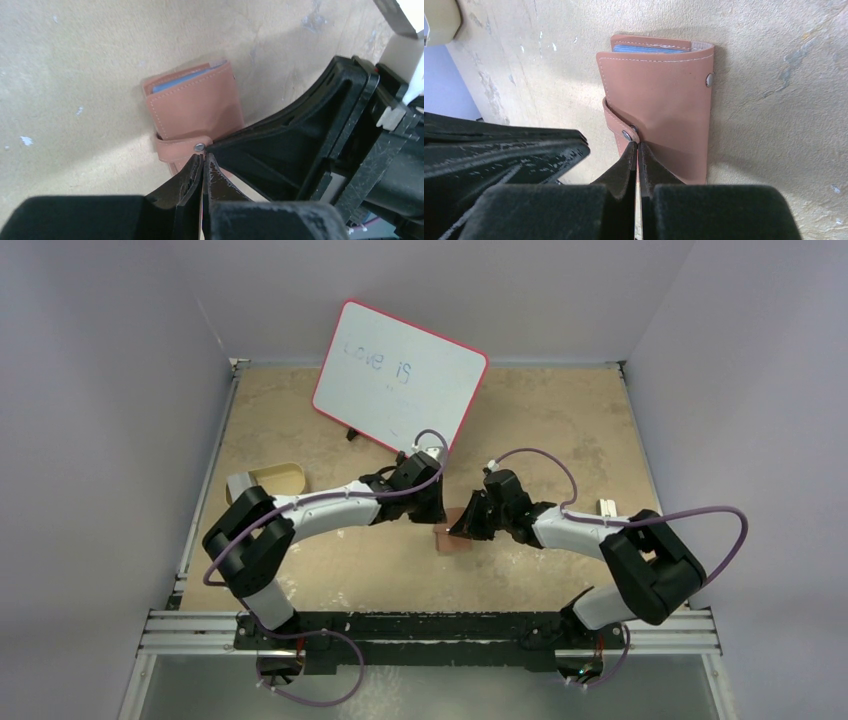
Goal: Put the credit cards into the card holder
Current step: Close the card holder at the center of the board.
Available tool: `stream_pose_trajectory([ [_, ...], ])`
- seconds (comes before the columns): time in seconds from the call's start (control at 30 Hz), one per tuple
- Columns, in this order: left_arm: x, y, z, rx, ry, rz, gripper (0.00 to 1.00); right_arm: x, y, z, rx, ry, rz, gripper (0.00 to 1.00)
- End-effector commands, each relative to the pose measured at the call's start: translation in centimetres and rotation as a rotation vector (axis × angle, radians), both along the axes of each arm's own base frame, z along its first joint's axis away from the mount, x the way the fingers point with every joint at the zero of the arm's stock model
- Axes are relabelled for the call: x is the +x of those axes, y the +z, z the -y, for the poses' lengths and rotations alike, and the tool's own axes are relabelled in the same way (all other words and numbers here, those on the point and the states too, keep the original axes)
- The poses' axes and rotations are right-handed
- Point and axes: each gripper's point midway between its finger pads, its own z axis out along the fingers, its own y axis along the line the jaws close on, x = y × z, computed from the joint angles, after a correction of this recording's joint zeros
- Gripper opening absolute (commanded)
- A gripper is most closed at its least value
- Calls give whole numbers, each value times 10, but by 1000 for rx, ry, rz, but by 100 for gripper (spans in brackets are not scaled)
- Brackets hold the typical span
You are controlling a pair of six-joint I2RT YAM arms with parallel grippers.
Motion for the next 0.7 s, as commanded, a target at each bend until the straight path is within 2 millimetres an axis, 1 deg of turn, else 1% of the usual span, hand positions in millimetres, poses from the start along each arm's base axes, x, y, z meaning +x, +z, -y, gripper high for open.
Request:
stream_pose_trajectory([
  [0.0, -8, 6, 14, -74, -45, -2, 0, -4, -7, 1, -10, 4, -21, 0],
  [0.2, -7, -9, 17, -57, -52, -18, 0, -4, -7, 2, -13, 6, -22, 0],
  [0.37, -4, -18, 20, -47, -52, -22, 0, -4, -7, 2, -12, 6, -21, 0],
  [0.5, -4, -26, 16, -23, -41, -27, 0, -3, -7, 1, -11, 7, -19, 0],
  [0.67, -1, -31, 13, 2, -32, -25, 0, -3, -9, 1, -12, 12, -17, 0],
])
